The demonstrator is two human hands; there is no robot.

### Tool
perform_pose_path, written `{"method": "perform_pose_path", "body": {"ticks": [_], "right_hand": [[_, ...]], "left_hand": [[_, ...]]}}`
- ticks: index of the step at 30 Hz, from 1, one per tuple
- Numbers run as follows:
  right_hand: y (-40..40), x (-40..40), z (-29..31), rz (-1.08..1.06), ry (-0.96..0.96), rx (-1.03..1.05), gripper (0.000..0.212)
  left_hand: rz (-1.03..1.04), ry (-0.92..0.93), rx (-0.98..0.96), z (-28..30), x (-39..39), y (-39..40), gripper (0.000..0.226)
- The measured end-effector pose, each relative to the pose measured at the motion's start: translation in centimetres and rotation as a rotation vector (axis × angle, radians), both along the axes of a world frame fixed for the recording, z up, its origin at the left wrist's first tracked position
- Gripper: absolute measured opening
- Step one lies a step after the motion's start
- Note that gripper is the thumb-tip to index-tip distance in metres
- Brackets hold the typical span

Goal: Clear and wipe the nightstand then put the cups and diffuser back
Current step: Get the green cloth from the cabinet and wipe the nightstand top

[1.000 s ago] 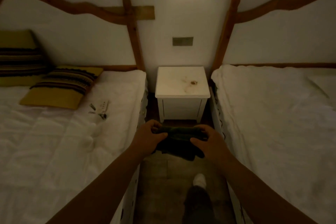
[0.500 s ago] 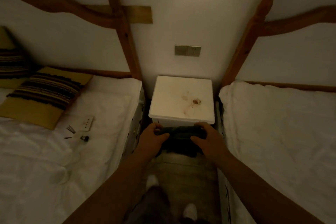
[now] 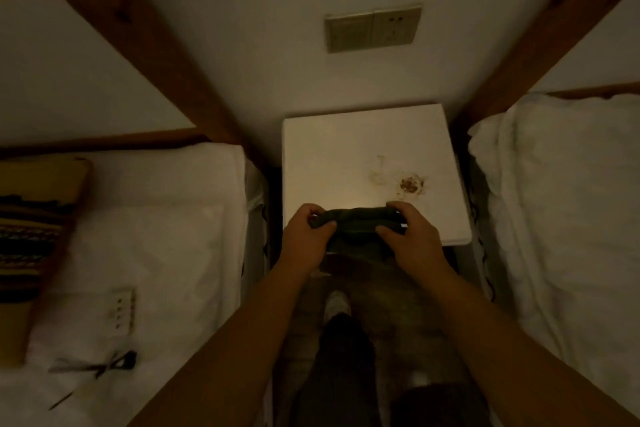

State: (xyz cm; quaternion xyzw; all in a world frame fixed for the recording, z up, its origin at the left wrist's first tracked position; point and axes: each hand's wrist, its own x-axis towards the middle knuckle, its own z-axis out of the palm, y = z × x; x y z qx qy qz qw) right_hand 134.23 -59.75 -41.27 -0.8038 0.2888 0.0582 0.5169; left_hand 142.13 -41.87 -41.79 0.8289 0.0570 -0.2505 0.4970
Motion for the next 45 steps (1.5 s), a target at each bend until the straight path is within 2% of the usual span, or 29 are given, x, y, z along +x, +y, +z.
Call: {"method": "perform_pose_path", "body": {"ticks": [3,8,10,13,15,18,20,23,27,30,33,36,40,43,45], "right_hand": [[-0.8,4.2,-4.5,-0.008,0.002,-0.027,0.048],[-3.5,10.1,-11.7,0.007,-0.020,-0.217,0.046],[-4.7,11.8,-14.3,0.037,-0.006,-0.293,0.046],[-6.1,13.6,-17.5,0.136,0.089,-0.471,0.048],[-6.5,14.2,-18.7,0.168,0.118,-0.680,0.055],[-5.4,14.8,-19.5,0.266,0.024,-0.785,0.083],[-3.5,14.8,-20.4,0.438,0.036,-0.782,0.089],[-2.6,15.4,-21.7,0.575,-0.006,-0.800,0.072],[-5.8,20.0,-22.3,0.544,-0.108,-0.790,0.047],[-8.4,22.6,-23.0,0.451,-0.041,-0.832,0.049],[-8.7,22.6,-23.7,0.452,-0.040,-0.834,0.051],[-7.6,20.5,-23.5,0.466,-0.050,-0.786,0.052],[-3.5,13.4,-22.5,0.543,-0.083,-0.779,0.054],[-0.4,8.2,-22.0,0.610,-0.197,-0.672,0.052],[-0.2,7.4,-21.7,0.742,-0.268,-0.610,0.049]], "left_hand": [[0.017,0.046,-0.004,-4.9,4.2,-1.2,0.012],[-0.041,0.028,-0.028,-12.6,9.8,-4.3,0.014],[-0.056,0.065,-0.096,-15.1,11.4,-5.4,0.025],[-0.140,0.034,-0.107,-18.0,11.8,-6.0,0.057],[-0.233,-0.124,-0.003,-19.5,10.0,-5.2,0.070],[-0.478,-0.430,0.486,-21.4,6.6,-2.4,0.075],[-0.614,-0.494,0.725,-22.3,5.2,-1.0,0.075],[-0.658,-0.501,0.800,-22.6,5.1,-0.7,0.076],[-0.661,-0.497,0.851,-22.5,5.2,-0.8,0.075],[-0.653,-0.500,0.852,-22.4,5.2,-0.8,0.072],[-0.649,-0.498,0.837,-22.2,5.3,-0.9,0.068],[-0.651,-0.501,0.837,-22.1,5.3,-1.1,0.064],[-0.564,-0.533,0.749,-22.2,4.9,-1.3,0.058],[-0.556,-0.571,0.743,-22.5,4.8,-0.9,0.057],[-0.560,-0.579,0.766,-22.7,4.8,-0.7,0.056]]}}
